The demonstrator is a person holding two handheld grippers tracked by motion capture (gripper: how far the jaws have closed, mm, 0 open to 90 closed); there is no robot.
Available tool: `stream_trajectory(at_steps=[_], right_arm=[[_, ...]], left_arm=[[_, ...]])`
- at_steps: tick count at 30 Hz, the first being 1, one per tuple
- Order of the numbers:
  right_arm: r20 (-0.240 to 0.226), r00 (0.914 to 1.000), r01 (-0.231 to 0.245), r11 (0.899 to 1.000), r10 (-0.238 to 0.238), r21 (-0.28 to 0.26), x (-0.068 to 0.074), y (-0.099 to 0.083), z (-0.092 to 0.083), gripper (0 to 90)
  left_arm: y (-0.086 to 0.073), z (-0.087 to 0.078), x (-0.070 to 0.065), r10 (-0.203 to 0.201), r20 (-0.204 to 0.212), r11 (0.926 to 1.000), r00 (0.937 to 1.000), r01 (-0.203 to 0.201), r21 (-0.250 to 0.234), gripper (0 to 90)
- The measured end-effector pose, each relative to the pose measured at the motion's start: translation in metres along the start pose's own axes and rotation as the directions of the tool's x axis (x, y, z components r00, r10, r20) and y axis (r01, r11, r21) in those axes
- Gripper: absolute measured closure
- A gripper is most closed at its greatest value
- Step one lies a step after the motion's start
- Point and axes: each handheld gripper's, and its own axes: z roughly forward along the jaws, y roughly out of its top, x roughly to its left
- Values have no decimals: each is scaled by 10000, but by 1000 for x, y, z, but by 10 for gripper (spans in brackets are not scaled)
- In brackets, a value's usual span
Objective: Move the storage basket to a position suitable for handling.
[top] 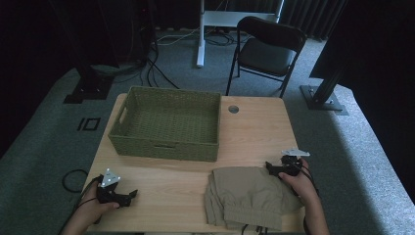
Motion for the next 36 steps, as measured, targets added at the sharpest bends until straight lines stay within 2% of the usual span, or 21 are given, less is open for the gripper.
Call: stream_trajectory(at_steps=[6,11,13,18,22,24,30,36], right_arm=[[-46,10000,46,10000,-47,-5,-1,0,0,110],[-217,9996,168,9999,-168,-2,-2,1,1,111],[-195,9996,201,9998,-201,3,-2,1,1,111],[-372,9993,10,10000,-10,-7,-4,6,0,111],[-394,9992,27,9999,-32,-125,-4,15,-2,111],[-409,9992,29,9998,-37,-180,-4,20,-3,111],[-578,9982,106,9989,-132,-447,3,36,-5,111],[-866,9961,71,9970,-138,-771,12,53,-9,111]], left_arm=[[0,0,1,28,47,10000,10000,-28,-20,15],[-2,-3,6,-380,420,9990,9984,389,-209,16],[-1,-3,8,-390,418,9991,9984,398,-171,15],[4,-7,16,-397,199,9990,9990,402,-207,16],[12,-9,22,-514,-88,9974,9986,509,-510,16],[15,-10,25,-639,-89,9958,9979,632,-670,16],[27,-13,33,-553,-154,9958,9983,540,-744,16],[41,-18,36,-744,-415,9902,9964,688,-1212,16]])
